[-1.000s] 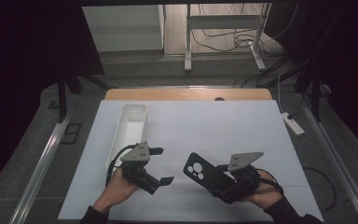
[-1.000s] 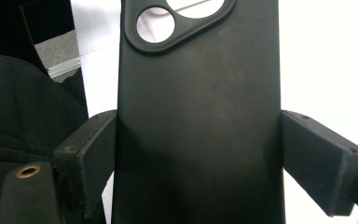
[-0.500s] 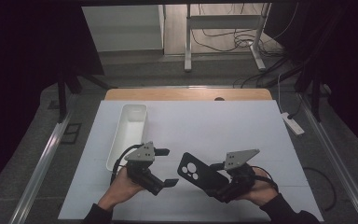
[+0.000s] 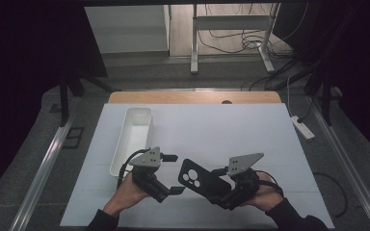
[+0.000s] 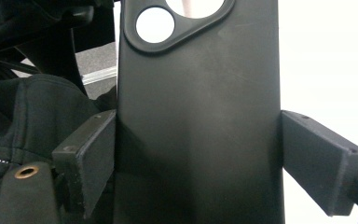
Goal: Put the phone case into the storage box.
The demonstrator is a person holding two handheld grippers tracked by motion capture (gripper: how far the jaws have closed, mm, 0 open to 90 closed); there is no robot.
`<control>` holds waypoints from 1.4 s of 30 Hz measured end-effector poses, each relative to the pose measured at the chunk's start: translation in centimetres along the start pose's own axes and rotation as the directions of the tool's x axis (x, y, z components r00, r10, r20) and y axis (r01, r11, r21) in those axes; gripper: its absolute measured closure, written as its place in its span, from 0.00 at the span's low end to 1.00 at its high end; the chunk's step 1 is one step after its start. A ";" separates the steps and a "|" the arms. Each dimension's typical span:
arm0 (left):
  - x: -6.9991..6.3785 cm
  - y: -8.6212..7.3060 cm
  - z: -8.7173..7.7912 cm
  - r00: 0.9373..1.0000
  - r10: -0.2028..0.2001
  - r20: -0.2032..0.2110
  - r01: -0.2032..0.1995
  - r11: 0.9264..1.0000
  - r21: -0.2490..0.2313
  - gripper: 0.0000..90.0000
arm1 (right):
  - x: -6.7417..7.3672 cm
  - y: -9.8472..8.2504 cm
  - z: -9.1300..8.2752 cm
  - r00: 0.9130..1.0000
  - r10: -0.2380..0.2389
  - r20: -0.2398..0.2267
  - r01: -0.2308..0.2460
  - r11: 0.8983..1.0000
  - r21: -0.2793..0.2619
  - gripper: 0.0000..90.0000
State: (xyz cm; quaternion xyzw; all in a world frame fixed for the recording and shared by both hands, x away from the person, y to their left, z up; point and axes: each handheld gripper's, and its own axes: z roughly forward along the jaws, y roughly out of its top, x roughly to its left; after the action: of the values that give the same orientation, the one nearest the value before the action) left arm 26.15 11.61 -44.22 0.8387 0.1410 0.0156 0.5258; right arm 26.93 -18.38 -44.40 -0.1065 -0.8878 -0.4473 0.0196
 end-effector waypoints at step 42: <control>-0.2 0.0 0.1 0.985 -0.012 0.172 0.022 0.998 -0.051 0.15 | 0.6 0.7 0.9 0.992 -0.069 -0.106 0.067 0.998 -0.017 0.16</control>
State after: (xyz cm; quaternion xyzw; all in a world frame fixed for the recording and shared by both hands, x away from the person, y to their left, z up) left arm 26.00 11.52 -44.24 0.8215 0.1019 -0.0575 0.5580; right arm 26.50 -17.15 -44.35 -0.0522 -0.8857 -0.4586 0.0510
